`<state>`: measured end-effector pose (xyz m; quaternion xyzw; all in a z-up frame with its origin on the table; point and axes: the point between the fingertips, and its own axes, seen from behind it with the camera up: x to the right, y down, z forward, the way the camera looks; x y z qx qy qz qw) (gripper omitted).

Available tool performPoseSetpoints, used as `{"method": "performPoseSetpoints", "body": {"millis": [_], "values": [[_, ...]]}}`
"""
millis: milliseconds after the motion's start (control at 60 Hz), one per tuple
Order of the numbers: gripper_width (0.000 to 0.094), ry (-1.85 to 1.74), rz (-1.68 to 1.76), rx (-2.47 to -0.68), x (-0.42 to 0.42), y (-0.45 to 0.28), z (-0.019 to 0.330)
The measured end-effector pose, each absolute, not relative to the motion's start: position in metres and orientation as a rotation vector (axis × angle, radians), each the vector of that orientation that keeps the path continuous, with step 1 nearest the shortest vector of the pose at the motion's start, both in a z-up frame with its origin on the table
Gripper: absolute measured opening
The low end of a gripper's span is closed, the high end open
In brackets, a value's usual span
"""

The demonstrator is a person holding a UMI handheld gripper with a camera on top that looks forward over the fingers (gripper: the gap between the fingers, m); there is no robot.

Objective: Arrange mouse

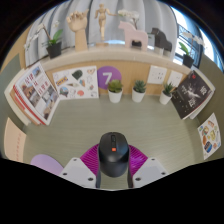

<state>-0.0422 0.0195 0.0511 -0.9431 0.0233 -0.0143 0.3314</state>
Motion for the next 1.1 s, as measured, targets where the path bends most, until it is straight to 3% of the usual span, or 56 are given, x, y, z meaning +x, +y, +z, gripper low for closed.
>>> {"method": "performPoseSetpoints", "body": {"millis": [167,283,383,700,783,950,983,1050,1100], "values": [[0.0366,0.081,-0.016,-2.230,-0.119,0.015,0.164],[0.0365,0.018,0.052,-2.166,-0.192,-0.010,0.191],[0.0364,-0.023,0.068,-2.224,-0.243,-0.033,0.163],[0.0368,-0.020,0.018,-2.561,-0.292,-0.104,-0.015],[0.0385,-0.045,-0.017,-2.526,-0.290,-0.106,-0.016],[0.0541,0.011,0.018,-2.545,-0.292,-0.107,-0.021],[0.0613,0.007,0.036,-2.556,-0.292,-0.108,-0.020],[0.0868,0.002,0.039,-2.557,-0.290,-0.112,-0.012],[0.0850,-0.001,0.010,-2.528,-0.282,-0.112,0.002]]}}
